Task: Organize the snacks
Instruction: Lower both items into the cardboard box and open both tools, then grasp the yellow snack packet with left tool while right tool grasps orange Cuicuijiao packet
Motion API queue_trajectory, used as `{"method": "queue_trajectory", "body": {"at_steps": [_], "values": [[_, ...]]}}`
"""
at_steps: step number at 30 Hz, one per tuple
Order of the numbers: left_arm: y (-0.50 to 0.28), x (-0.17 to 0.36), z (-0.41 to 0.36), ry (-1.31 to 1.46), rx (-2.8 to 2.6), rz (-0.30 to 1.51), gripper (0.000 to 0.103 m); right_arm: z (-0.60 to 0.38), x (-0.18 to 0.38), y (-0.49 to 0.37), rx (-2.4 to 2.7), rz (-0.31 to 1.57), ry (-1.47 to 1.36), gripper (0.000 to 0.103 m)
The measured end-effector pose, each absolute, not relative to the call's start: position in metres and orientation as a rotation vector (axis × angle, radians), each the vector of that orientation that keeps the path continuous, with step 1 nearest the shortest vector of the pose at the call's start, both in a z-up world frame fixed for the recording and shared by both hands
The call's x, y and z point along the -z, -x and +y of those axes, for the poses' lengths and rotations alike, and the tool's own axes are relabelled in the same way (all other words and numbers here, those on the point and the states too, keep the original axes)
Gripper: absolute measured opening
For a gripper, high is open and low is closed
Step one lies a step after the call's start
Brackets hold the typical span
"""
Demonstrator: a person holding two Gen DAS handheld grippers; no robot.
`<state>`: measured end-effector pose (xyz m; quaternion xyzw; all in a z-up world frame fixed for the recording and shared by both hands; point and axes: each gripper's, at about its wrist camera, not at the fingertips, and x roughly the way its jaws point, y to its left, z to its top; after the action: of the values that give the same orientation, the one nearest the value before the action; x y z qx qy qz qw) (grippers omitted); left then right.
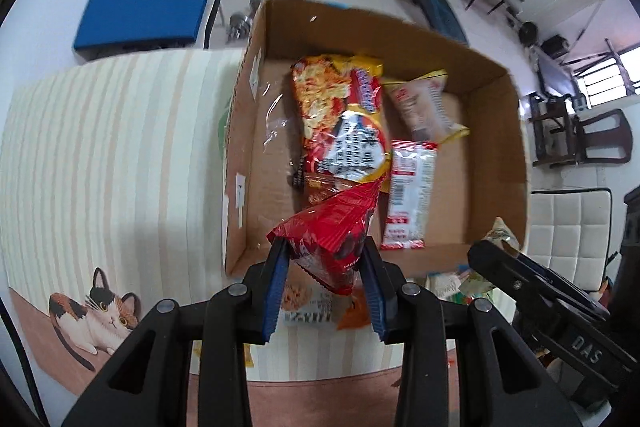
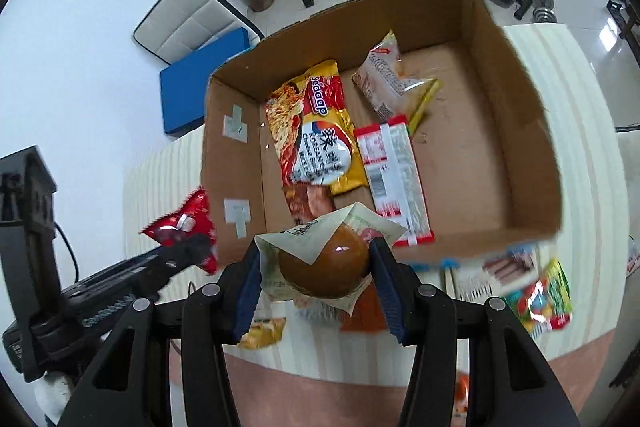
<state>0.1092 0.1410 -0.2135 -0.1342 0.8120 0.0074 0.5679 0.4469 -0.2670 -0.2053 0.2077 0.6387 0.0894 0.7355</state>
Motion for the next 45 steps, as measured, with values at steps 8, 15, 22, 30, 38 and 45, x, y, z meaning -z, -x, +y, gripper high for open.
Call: {"method": "queue_trajectory", "body": {"at_steps": [8, 15, 22, 30, 38, 45], "values": [[-0.115, 0.254, 0.149, 0.309, -0.047, 2.016, 0.035, -0.253, 0.244, -0.47, -0.224, 1.501, -0.467, 0.059], [-0.112, 0.254, 0.153, 0.328, -0.039, 2.029, 0.052, -0.252, 0.253, -0.473, -0.189, 1.529, -0.424, 0.082], [-0.111, 0.239, 0.156, 0.337, -0.039, 1.995, 0.078, -0.258, 0.238, -0.467, -0.158, 1.508, -0.39, 0.088], [-0.099, 0.182, 0.153, 0.21, -0.055, 1.815, 0.078, -0.256, 0.197, -0.433, -0.118, 1.375, -0.236, 0.096], [-0.054, 0.129, 0.164, 0.196, -0.093, 1.705, 0.078, -0.261, 0.173, -0.369, -0.107, 1.282, -0.224, 0.098], [0.034, 0.136, 0.184, 0.162, -0.201, 1.796, 0.078, -0.275, 0.218, -0.302, -0.084, 1.391, -0.327, 0.098]]}}
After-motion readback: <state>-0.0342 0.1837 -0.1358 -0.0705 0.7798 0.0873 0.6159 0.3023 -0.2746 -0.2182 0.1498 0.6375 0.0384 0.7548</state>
